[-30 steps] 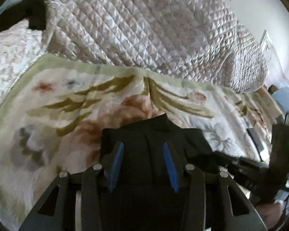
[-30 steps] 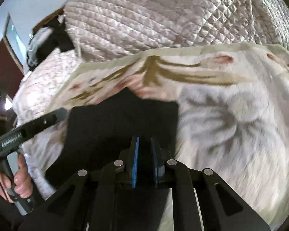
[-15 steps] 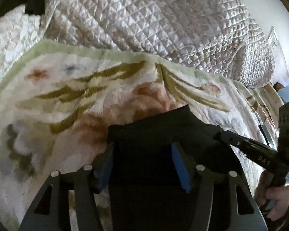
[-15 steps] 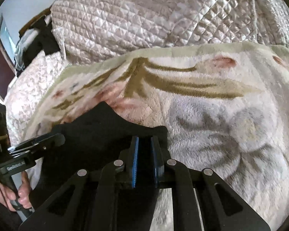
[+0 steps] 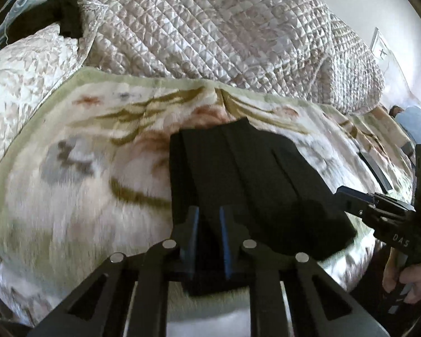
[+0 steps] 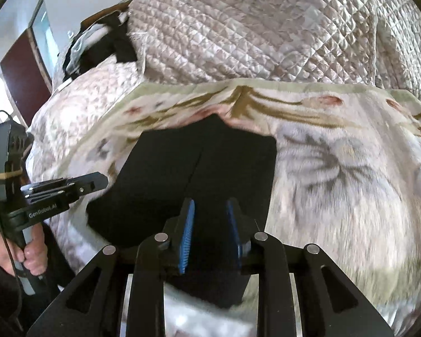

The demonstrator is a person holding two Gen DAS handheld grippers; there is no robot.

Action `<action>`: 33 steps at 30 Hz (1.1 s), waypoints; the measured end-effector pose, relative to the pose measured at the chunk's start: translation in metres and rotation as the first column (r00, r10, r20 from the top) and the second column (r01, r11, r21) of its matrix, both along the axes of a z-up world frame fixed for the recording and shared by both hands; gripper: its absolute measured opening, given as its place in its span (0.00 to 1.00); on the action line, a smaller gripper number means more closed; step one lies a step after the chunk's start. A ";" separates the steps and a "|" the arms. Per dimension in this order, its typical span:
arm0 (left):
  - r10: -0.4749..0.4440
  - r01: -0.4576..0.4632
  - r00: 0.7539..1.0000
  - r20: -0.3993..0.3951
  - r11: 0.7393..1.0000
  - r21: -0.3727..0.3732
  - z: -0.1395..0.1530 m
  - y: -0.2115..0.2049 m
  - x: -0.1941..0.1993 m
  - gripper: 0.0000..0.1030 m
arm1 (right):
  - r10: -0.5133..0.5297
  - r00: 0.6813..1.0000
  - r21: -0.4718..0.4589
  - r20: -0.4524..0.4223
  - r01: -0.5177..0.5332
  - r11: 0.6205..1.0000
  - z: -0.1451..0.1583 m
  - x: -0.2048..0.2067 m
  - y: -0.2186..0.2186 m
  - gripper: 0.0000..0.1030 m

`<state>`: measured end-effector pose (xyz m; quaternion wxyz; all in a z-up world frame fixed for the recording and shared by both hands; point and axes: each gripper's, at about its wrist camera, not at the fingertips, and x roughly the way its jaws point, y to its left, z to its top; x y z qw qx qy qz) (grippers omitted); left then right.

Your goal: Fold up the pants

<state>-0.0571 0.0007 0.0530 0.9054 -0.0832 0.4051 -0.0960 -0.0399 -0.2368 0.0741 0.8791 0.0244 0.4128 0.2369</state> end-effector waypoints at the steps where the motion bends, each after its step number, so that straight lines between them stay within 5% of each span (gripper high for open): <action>1: -0.003 0.003 1.000 0.006 1.000 0.003 0.000 -0.001 -0.005 0.15 | 0.009 1.000 0.003 -0.003 -0.009 1.000 -0.002 -0.008 0.001 0.24; 5: -0.003 0.003 1.000 -0.017 1.000 0.027 -0.011 -0.003 -0.007 0.15 | 0.022 0.999 -0.057 -0.024 -0.024 0.998 -0.021 -0.017 0.006 0.24; 18: 0.056 -0.055 0.998 -0.015 0.996 0.064 0.005 -0.002 -0.010 0.17 | -0.005 0.998 0.049 -0.056 0.008 0.999 -0.007 -0.016 -0.011 0.24; 30: 0.045 -0.045 0.999 0.004 0.997 0.068 0.016 -0.008 0.007 0.47 | -0.012 0.998 0.073 -0.065 0.016 0.997 0.003 0.001 -0.016 0.26; 33: 0.033 -0.033 0.999 0.003 0.997 0.063 0.015 -0.008 0.014 0.51 | -0.019 0.997 0.077 -0.071 0.025 0.997 0.003 0.012 -0.019 0.45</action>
